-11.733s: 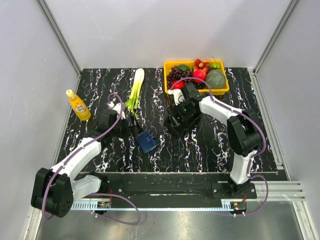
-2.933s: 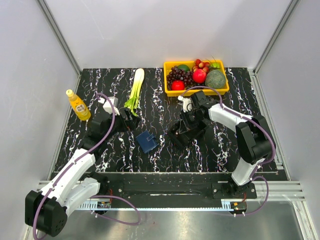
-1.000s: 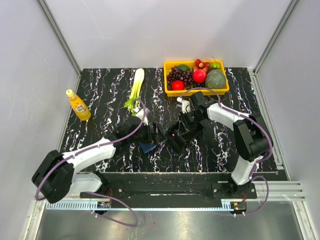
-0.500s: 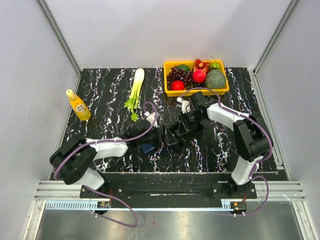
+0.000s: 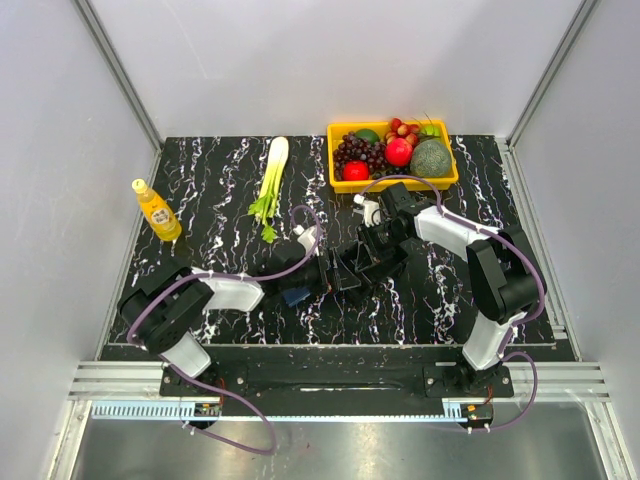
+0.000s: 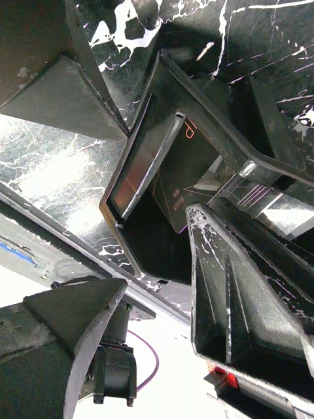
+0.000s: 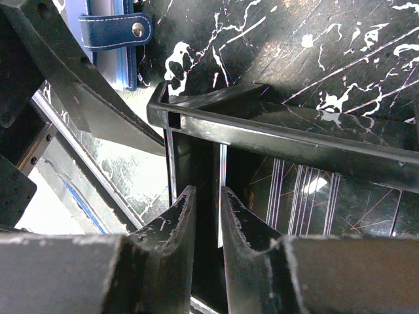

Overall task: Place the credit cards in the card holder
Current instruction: Pick up the credit card from the storage box.

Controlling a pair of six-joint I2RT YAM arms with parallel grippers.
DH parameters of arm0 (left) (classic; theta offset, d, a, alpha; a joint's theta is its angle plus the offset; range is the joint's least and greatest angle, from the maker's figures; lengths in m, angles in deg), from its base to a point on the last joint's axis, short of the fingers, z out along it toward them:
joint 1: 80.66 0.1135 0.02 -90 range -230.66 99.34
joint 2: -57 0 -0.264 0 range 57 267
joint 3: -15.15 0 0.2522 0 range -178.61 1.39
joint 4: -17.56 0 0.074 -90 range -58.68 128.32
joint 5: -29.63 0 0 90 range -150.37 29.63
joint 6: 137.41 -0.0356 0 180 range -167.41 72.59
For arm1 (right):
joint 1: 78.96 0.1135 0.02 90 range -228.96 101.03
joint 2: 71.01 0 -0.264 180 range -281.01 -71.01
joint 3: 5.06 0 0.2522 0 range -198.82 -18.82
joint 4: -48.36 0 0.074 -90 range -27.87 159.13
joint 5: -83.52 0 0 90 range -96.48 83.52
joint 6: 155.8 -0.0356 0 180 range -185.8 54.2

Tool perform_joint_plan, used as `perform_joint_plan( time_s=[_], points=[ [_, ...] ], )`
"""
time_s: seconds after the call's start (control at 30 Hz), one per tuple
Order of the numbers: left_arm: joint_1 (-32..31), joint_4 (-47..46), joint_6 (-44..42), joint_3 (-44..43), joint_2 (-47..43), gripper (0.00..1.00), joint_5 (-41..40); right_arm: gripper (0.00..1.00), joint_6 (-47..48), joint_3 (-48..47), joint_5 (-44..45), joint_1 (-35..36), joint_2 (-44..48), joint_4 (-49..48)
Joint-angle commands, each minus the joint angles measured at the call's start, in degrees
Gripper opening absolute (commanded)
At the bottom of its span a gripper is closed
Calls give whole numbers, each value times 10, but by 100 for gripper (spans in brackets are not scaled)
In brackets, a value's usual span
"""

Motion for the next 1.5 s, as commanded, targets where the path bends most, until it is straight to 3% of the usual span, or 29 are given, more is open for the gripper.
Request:
perform_joint_plan(
  time_s=[0.0, 0.3, 0.63, 1.03, 1.47],
  points=[
    [-2, -62, 2, -16, 15, 89, 9, 27, 8, -13, -20, 6, -6, 20],
    [-2, -95, -6, -18, 24, 83, 16, 29, -4, -8, 37, 15, -9, 20],
    [-2, -112, -8, -29, 30, 80, 22, 28, -19, 5, -31, 17, 12, -16],
    [-2, -105, -30, -38, 21, 79, 22, 25, 4, -10, 8, 38, -24, 26],
    [-2, -89, -50, -45, 12, 74, 26, 33, 4, -21, 37, 48, -36, 35]
  ],
)
